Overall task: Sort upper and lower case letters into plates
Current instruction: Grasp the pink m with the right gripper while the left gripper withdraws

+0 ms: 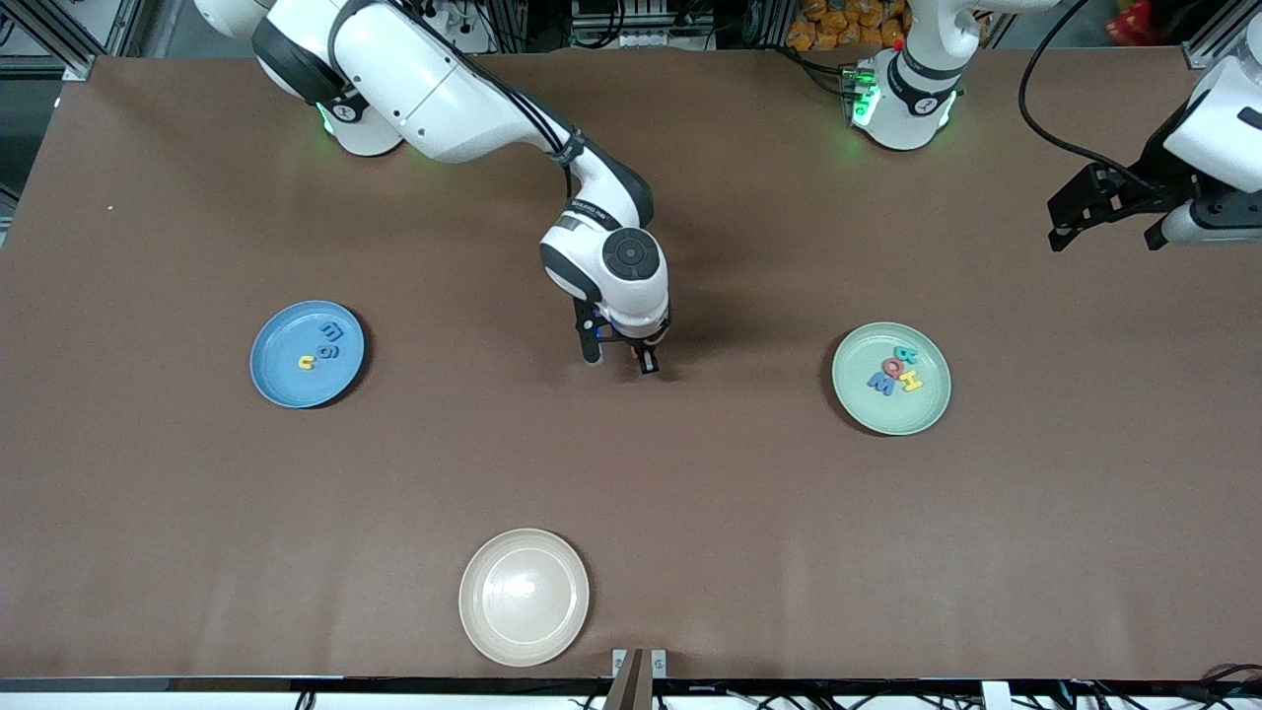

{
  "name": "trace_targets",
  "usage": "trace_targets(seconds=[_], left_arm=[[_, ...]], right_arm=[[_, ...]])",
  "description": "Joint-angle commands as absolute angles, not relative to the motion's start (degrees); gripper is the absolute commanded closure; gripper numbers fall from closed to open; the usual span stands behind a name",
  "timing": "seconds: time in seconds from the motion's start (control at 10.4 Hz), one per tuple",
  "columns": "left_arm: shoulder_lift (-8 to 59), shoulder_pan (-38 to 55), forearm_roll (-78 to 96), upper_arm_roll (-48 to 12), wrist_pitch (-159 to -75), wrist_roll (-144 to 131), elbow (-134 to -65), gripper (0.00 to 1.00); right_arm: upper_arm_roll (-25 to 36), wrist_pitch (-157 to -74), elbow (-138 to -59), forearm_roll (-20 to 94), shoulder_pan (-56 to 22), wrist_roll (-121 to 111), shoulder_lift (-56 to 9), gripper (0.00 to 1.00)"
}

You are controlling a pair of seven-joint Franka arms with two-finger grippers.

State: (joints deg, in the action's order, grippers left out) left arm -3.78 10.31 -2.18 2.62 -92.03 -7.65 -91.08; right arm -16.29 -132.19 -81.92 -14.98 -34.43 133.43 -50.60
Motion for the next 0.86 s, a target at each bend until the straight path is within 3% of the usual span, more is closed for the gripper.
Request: trace_targets(seconds=[0.0,0.19,0.57,0.77], left_arm=[[-3.61,9.93,-2.02,2.11,-91.75,-5.98,-90.7,0.0],[-3.34,10.28,-2.02,2.11,-92.2,-5.89,-90.97,0.0],[-2.99,10.37,-2.11,2.11,-92.29,-5.98,-90.79,0.0],[-2.99,10.11,-2.11,2.11,-92.29,-5.98,-90.62,0.0]], right_arm=[[-18.1,-131.4,-81.21,-15.38,-32.79,131.58,-50.36,1.0],[-21.68,-126.24,-80.78,-15.29,-29.03,127.64,-48.09,1.0],[-34.43,-114.36,-82.08,-14.77,-11.55,114.74,-42.11,1.0],[-33.23,-113.64,-88.3,-7.69,-6.18,101.5,-35.11,1.0]])
